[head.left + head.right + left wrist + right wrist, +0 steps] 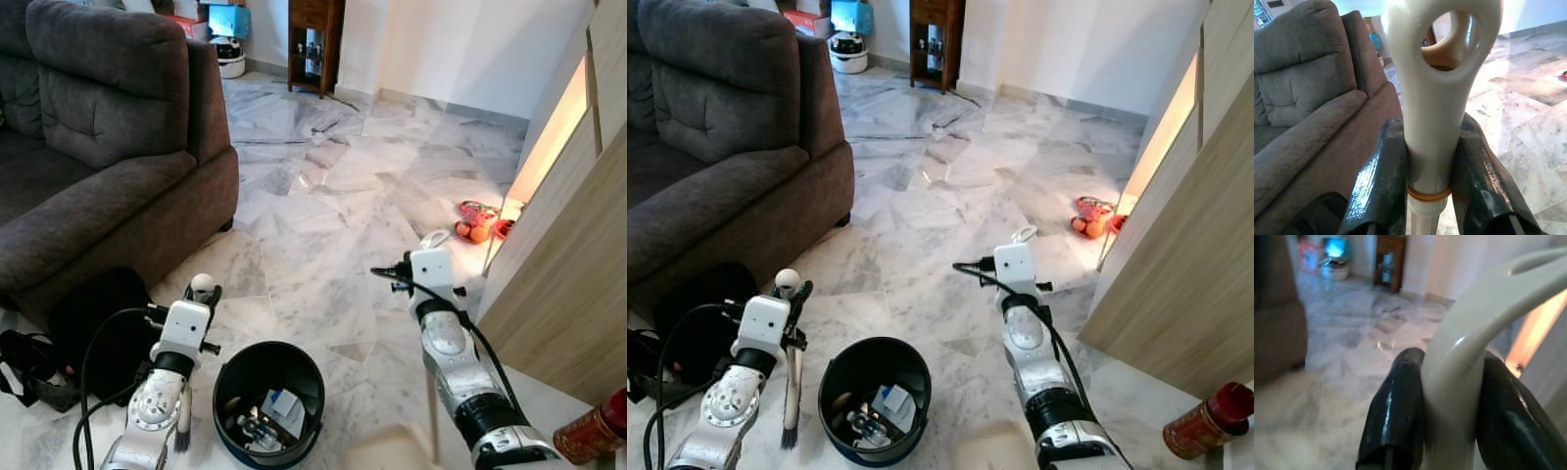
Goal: Sweep floor
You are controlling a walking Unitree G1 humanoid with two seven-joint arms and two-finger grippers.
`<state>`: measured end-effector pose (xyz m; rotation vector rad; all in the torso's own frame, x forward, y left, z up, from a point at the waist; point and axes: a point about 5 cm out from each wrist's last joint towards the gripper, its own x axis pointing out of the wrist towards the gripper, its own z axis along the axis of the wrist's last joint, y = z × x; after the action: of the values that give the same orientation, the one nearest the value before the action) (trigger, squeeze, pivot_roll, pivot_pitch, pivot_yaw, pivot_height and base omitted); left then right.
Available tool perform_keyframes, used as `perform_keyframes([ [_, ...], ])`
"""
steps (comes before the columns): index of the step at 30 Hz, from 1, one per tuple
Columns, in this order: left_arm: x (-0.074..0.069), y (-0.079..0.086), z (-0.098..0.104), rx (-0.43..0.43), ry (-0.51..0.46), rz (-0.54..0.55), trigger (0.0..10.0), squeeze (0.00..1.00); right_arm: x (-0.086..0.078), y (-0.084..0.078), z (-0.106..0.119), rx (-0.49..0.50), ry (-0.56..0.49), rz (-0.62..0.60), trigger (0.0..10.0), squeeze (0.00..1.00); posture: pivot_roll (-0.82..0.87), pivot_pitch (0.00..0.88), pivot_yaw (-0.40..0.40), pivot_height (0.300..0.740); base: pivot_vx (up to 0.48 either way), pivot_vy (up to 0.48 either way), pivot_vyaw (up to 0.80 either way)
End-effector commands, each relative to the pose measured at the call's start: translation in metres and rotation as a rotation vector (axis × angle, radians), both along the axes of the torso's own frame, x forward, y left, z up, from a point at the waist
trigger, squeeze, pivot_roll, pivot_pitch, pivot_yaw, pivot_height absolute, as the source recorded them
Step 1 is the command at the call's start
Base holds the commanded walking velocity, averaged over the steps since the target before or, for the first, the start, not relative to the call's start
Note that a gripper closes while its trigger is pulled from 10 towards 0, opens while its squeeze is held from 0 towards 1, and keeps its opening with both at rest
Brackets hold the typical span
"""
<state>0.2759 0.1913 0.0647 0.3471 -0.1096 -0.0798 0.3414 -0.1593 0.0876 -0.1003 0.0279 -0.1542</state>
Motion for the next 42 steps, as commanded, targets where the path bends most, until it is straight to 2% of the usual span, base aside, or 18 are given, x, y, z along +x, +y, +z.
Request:
perform_keyframes([
  [1, 0.004, 0.002, 0.01, 0.017, -0.045, 0.003, 10.0, 0.0, 0.003, -0.006, 0.011, 0.076, -0.051, -0.06, 10.0, 0.0, 0.19, 0.0, -0.03, 0.74, 0.0, 0.0, 0.0],
  [5, 0.004, 0.002, 0.01, 0.015, -0.046, 0.004, 10.0, 0.0, 0.002, -0.01, 0.007, 0.078, -0.029, -0.097, 10.0, 0.0, 0.19, 0.0, -0.03, 0.74, 0.0, 0.0, 0.0],
  [8, 0.004, 0.001, 0.009, 0.014, -0.045, 0.004, 10.0, 0.0, 0.0, -0.015, 0.0, 0.041, 0.027, -0.109, 10.0, 0.0, 0.19, 0.0, -0.031, 0.74, 0.0, 0.0, 0.0],
  [10, 0.003, 0.002, 0.009, 0.013, -0.044, 0.005, 10.0, 0.0, -0.004, -0.023, -0.013, 0.012, 0.128, -0.137, 10.0, 0.0, 0.19, 0.0, -0.033, 0.74, 0.0, 0.0, 0.0],
  [17, 0.002, 0.0, 0.007, 0.008, -0.039, 0.0, 10.0, 0.0, -0.014, -0.033, -0.036, -0.04, 0.289, -0.134, 10.0, 0.0, 0.18, 0.0, -0.032, 0.74, 0.0, 0.0, 0.0],
  [20, 0.002, -0.001, 0.007, 0.006, -0.039, -0.006, 10.0, 0.0, -0.016, -0.034, -0.042, -0.049, 0.335, -0.128, 10.0, 0.0, 0.18, 0.0, -0.032, 0.74, 0.0, 0.0, 0.0],
  [29, 0.001, -0.002, 0.007, 0.007, -0.035, -0.018, 10.0, 0.0, -0.019, -0.031, -0.048, -0.056, 0.386, -0.091, 10.0, 0.0, 0.19, 0.0, -0.031, 0.74, 0.0, 0.0, 0.0],
  [36, 0.001, -0.002, 0.006, 0.005, -0.032, -0.02, 10.0, 0.0, -0.022, -0.031, -0.052, -0.067, 0.39, -0.07, 10.0, 0.0, 0.19, 0.0, -0.032, 0.74, 0.0, 0.0, 0.0],
  [37, 0.0, -0.003, 0.006, 0.006, -0.032, -0.018, 10.0, 0.0, -0.021, -0.03, -0.049, -0.04, 0.341, -0.06, 10.0, 0.0, 0.19, 0.0, -0.031, 0.74, 0.0, 0.0, 0.0],
  [38, 0.0, -0.003, 0.006, 0.006, -0.032, -0.018, 10.0, 0.0, -0.021, -0.03, -0.049, -0.04, 0.341, -0.06, 10.0, 0.0, 0.19, 0.0, -0.031, 0.74, 0.0, 0.0, 0.0],
  [40, -0.001, -0.002, 0.005, 0.012, -0.034, -0.004, 10.0, 0.0, -0.018, -0.025, -0.037, -0.074, 0.218, -0.018, 10.0, 0.0, 0.19, 0.0, -0.029, 0.74, 0.0, 0.0, 0.0],
  [42, -0.002, 0.001, 0.006, 0.021, -0.039, 0.016, 10.0, 0.0, -0.018, -0.024, -0.033, -0.063, 0.17, -0.018, 10.0, 0.0, 0.19, 0.0, -0.028, 0.74, 0.0, 0.0, 0.0],
])
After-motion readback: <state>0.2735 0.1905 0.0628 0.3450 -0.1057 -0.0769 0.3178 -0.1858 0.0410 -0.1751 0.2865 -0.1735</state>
